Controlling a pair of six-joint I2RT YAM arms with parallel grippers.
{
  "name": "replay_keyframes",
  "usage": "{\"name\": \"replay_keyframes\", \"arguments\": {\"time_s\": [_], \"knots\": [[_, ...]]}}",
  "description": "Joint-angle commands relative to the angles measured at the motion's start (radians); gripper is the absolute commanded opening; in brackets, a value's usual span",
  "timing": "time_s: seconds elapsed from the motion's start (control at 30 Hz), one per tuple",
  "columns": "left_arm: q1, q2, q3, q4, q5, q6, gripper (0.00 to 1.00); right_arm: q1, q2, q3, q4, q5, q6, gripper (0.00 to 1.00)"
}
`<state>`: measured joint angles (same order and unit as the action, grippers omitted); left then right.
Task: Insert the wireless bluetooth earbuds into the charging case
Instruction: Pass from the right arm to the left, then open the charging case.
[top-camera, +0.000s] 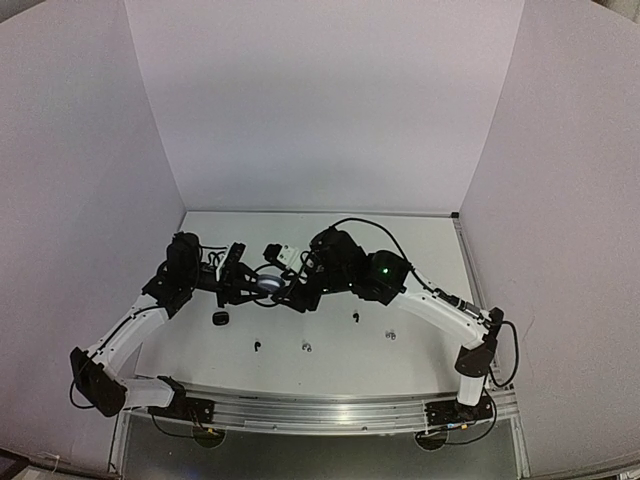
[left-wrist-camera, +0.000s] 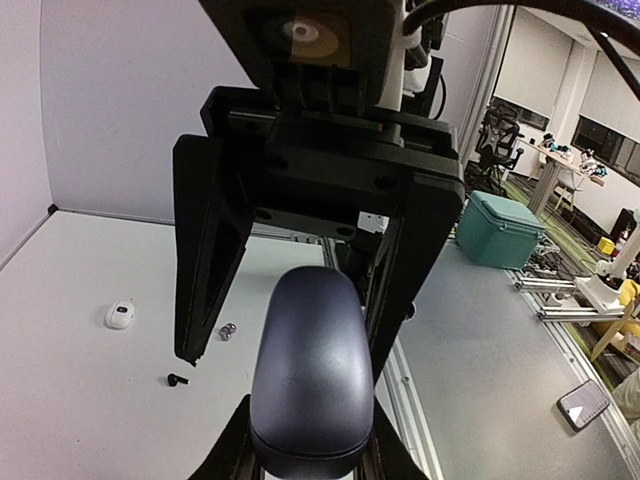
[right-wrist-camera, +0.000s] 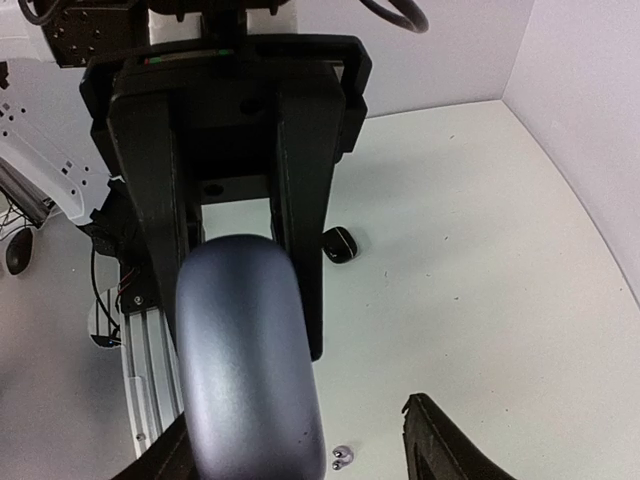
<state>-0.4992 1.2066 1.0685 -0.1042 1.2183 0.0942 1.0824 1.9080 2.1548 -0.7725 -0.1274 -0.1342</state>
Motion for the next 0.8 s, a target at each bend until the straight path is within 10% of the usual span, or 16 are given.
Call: {"name": "replay_keyframes", "arguments": {"time_s": [0.0,0.77], "knots": [[0.001,-0.038,-0.014,0.057,-0.024,0.002,0.00,-0.006,-0.073,-0.005,-0.002,-0.059,0.019,0.66],[-0.002,-0.035,-0.035,0.160,0.035,0.004,0.00,-0.041,0.007,0.069,0.064,-0.039,0.001,0.76]]}}
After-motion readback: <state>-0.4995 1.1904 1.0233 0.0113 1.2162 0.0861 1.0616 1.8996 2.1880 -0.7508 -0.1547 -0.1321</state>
